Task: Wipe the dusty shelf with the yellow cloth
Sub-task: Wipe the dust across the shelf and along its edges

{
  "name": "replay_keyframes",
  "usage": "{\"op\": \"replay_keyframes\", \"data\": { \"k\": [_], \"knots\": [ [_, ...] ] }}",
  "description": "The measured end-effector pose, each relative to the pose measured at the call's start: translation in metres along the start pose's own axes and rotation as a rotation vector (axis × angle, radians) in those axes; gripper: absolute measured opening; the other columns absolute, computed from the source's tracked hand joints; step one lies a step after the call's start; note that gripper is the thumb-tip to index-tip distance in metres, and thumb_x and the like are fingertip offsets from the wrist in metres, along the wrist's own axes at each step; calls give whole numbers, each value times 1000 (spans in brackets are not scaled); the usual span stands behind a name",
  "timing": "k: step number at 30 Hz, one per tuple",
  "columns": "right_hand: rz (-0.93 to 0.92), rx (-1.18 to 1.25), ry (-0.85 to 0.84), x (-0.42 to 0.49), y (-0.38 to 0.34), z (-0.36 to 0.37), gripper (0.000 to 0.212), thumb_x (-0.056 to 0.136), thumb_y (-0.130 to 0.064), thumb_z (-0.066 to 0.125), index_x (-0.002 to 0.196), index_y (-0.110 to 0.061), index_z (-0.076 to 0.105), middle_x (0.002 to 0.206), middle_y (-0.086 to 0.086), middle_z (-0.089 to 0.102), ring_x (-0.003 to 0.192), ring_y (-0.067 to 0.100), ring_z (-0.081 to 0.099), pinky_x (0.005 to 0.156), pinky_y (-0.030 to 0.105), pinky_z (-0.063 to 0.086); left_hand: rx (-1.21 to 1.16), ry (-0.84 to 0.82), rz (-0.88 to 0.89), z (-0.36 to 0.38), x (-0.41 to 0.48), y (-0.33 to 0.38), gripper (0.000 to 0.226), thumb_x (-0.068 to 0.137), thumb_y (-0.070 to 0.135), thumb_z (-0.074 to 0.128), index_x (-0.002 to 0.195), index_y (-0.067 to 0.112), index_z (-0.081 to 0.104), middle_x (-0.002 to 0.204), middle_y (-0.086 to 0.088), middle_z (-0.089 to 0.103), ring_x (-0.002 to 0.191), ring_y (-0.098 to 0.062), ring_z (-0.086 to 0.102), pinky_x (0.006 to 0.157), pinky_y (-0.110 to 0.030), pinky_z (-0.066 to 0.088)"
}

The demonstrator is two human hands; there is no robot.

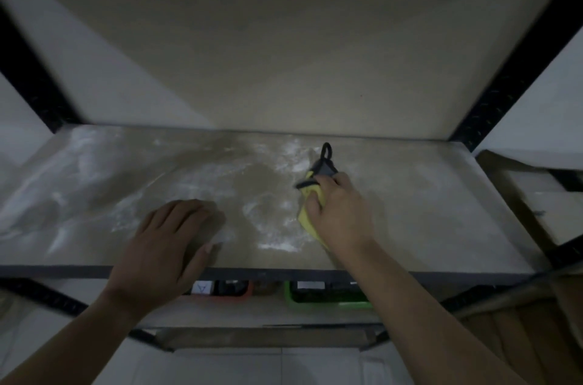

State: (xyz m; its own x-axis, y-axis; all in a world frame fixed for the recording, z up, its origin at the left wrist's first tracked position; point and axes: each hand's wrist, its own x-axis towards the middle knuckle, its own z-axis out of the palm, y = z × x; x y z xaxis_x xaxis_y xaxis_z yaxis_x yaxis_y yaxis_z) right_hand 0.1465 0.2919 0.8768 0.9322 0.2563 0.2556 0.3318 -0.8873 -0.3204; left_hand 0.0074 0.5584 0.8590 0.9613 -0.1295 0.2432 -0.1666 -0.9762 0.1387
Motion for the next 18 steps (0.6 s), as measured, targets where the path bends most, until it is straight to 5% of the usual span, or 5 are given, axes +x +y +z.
{"op": "replay_keyframes", "data": {
  "k": [5, 9, 11, 13, 18],
  "knots": [
    [-68, 76, 65, 21, 43, -30, 35, 90, -32, 47, 116, -17, 65, 102, 12, 63, 83, 30, 62, 70, 30, 47, 21, -40, 21, -10, 12, -8, 72, 102, 66, 26, 126, 12, 67, 121, -5, 63, 104, -28, 60, 88, -41, 47],
    [112, -165, 30, 4, 147, -70, 25, 74, -3, 68, 94, 4, 54, 88, 35, 60, 73, 48, 61, 65, 50, 52, 33, -46, 33, -11, 20, -10, 77, 102, 66, 26, 124, 4, 66, 122, -12, 62, 108, -33, 60, 93, -44, 45],
    [223, -61, -150, -4, 174, -68, 50, 76, -12, 75, 118, 3, 52, 114, 39, 53, 92, 54, 58, 77, 55, 51, 26, -42, 39, -8, 22, -9, 77, 101, 65, 31, 133, 2, 63, 131, -15, 61, 119, -35, 59, 101, -46, 43],
    [311, -39, -82, -3, 176, -52, 63, 92, -37, 57, 145, -13, 34, 140, 22, 45, 117, 44, 51, 92, 47, 43, 9, -62, 46, -9, 23, -8, 73, 99, 61, 38, 140, 4, 60, 139, -14, 59, 126, -35, 57, 106, -47, 43],
    [167, -34, 85, 15, 97, -8, 52, 96, -28, 46, 144, -10, 40, 133, 18, 54, 112, 37, 55, 91, 40, 45, -17, -56, 43, -10, 24, -7, 74, 101, 64, 34, 141, 7, 60, 140, -9, 59, 127, -33, 57, 105, -47, 44]
  ]
}}
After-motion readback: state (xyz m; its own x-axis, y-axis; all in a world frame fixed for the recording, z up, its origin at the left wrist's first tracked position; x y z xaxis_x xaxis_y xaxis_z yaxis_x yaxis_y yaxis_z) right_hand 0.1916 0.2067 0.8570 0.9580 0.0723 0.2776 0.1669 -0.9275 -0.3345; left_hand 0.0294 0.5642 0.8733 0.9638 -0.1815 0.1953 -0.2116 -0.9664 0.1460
